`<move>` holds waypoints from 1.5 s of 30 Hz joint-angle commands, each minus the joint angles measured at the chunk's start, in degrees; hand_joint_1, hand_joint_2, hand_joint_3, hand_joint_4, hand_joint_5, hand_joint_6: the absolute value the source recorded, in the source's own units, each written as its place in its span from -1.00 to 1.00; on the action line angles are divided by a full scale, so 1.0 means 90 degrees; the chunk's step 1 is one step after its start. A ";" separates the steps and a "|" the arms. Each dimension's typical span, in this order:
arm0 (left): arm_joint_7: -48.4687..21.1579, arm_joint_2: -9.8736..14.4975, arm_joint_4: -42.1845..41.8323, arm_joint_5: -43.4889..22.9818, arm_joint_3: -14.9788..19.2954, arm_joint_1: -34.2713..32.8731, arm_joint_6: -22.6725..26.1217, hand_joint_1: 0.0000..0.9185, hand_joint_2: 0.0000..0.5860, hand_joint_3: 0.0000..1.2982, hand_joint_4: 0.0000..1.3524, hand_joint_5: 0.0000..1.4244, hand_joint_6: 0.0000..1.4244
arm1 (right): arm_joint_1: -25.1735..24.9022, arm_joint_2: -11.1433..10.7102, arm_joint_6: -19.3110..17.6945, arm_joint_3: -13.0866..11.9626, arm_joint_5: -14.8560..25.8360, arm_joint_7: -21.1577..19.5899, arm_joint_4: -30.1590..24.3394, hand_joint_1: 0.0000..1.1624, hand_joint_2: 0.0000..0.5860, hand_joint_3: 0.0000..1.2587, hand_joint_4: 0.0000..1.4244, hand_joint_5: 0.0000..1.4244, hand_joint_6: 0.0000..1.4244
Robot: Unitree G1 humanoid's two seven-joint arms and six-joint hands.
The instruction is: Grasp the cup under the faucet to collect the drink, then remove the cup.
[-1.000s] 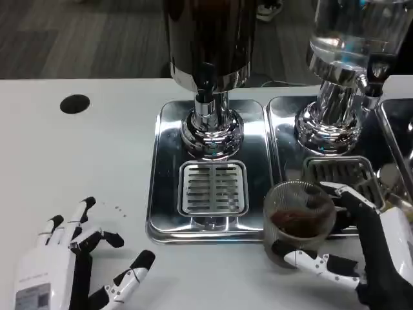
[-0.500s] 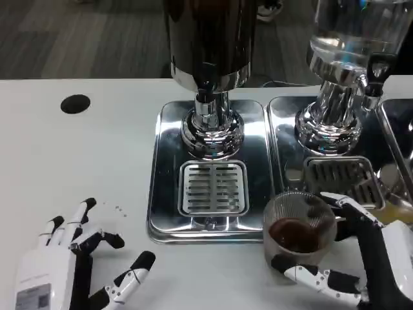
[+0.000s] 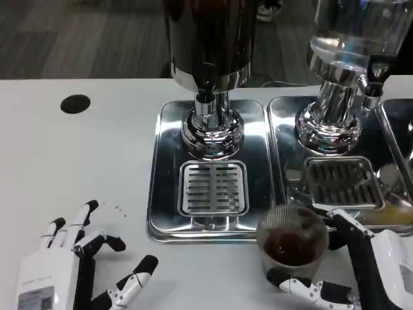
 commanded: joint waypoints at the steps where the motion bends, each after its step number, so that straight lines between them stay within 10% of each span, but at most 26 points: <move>1: 0.0014 0.0023 -0.0103 0.0018 0.0021 0.0091 0.0041 -1.00 -0.50 0.01 -0.81 -0.66 -0.79 | -0.0174 -0.0034 -0.0259 0.0068 -0.0050 -0.0232 0.0002 0.44 -0.27 0.05 0.07 -0.07 -0.17; 45: 0.0032 -0.0003 -0.0218 -0.0046 0.0076 0.0174 -0.0009 -1.00 -0.53 0.05 -0.78 -0.60 -0.79 | -0.0297 -0.0329 -0.0610 0.0207 0.0565 0.0240 0.0529 0.22 -0.42 -0.83 -0.78 -0.60 -0.50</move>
